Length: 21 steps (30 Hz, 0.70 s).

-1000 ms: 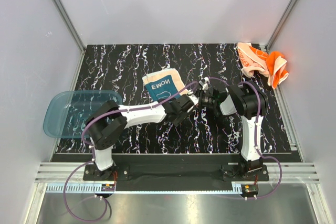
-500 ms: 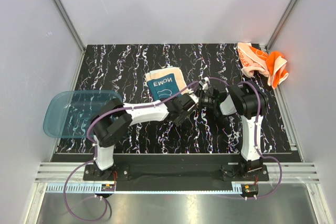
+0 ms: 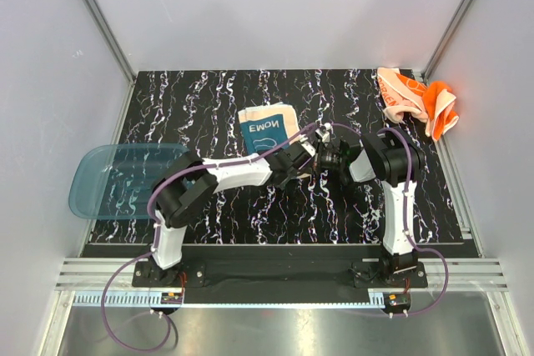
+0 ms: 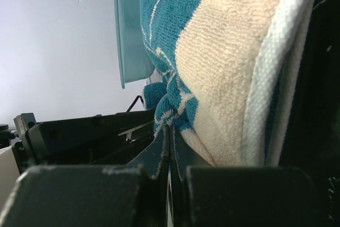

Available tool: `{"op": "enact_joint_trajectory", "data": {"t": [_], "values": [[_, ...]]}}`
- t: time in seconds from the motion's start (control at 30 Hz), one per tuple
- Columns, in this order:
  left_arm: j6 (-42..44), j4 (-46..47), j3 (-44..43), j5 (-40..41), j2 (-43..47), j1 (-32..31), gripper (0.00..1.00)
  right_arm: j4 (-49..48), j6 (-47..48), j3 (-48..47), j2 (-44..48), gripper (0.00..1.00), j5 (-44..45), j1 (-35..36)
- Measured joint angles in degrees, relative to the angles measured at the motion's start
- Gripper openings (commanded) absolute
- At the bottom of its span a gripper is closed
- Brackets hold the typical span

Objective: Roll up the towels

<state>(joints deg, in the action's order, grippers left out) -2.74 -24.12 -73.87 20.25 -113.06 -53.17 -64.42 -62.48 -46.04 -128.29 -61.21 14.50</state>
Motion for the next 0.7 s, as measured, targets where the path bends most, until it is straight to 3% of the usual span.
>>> {"op": "enact_joint_trajectory", "data": {"t": [0.2,0.23,0.27,0.37,0.53,0.7], "values": [[-0.2,-2.4,-1.8,-0.8,-0.7,0.2,0.06,4.0,1.9,-0.1,1.4,0.04,1.5,0.0],[-0.4,-2.9,-2.1,-1.2,-0.7,0.4,0.06,6.2,3.3,-0.1,2.4,0.16,2.5,-0.1],[-0.8,-3.3,-2.4,-1.7,-0.8,0.5,0.06,9.1,4.6,-0.1,3.5,0.19,3.6,-0.3],[-2.4,-4.3,-2.9,-3.5,-0.7,1.1,0.07,22.5,10.6,-0.8,9.9,0.27,8.8,-0.6],[-6.3,-6.7,-3.4,-8.8,0.1,1.9,0.11,52.7,22.4,-8.6,23.1,0.28,26.7,-1.7],[-9.9,-11.1,-4.7,-18.0,0.6,1.8,0.12,70.9,28.0,-13.1,34.0,0.32,40.5,-3.4]]}}
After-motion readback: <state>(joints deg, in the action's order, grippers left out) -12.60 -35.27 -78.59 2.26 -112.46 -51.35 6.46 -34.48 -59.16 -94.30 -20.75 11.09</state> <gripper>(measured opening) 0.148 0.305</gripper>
